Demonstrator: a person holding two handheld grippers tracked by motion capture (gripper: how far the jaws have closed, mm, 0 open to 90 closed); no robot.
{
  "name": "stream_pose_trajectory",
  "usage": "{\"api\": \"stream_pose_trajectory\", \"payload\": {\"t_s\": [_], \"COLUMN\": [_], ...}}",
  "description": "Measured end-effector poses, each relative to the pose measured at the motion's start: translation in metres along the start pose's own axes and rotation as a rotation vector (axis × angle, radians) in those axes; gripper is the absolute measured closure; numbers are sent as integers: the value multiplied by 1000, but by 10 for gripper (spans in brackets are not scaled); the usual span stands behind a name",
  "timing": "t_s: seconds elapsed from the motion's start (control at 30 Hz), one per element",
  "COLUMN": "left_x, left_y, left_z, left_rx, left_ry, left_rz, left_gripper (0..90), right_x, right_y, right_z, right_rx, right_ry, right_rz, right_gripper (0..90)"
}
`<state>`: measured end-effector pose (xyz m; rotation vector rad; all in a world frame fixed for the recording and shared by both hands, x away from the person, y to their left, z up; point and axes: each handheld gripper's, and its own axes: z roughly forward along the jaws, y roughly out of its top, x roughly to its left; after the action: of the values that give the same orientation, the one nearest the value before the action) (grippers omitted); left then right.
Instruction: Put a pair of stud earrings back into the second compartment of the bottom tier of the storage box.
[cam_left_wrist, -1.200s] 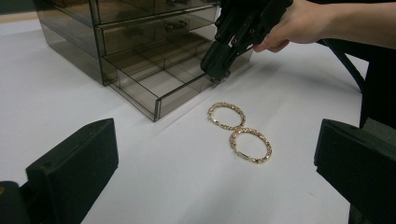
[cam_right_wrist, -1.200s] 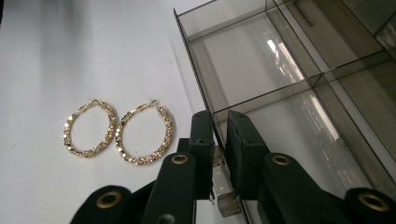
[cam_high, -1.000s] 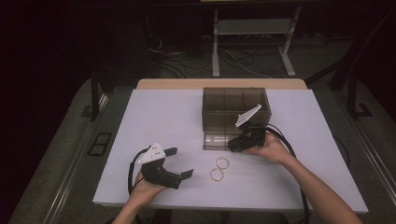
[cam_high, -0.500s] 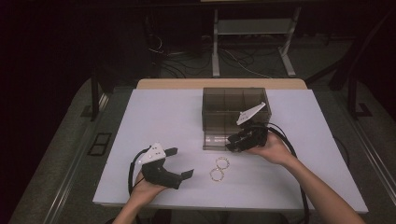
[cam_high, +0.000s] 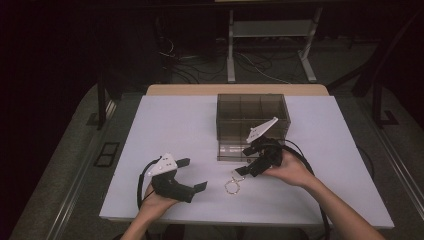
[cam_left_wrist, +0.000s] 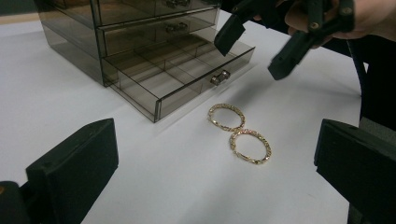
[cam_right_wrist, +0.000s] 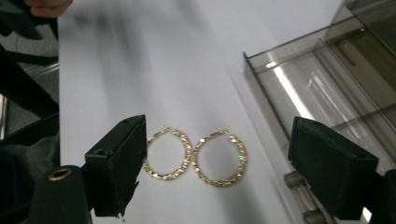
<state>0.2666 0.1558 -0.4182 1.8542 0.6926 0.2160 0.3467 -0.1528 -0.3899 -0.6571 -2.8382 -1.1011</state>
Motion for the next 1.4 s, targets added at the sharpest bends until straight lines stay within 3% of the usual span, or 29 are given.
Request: {"api": "stream_pose_trajectory", "payload": {"t_s": [0.1,0.23,0.47,0.73,1.4], "left_x": [-1,-1,-1,-1,-1], "left_y": [0,0,0,0,0], "left_z": [0,1,1,1,0], "left_rx": [0,0,2,3,0], "left_ry": [1,0,2,3,1], "left_rz": [-3,-4,-1,2,5], "left_gripper": [0,0,0,0,0], "right_x": [8,19,32,38,50], "right_y": [1,2,0,-2,-8], "right_z": [1,6,14,20,41], "right_rx": [3,14,7,2,61], "right_ry": [28,52,90,113,134], "right_rz": [-5,-44,-72,-81,-125], "right_gripper": [108,108,108,108,115]}}
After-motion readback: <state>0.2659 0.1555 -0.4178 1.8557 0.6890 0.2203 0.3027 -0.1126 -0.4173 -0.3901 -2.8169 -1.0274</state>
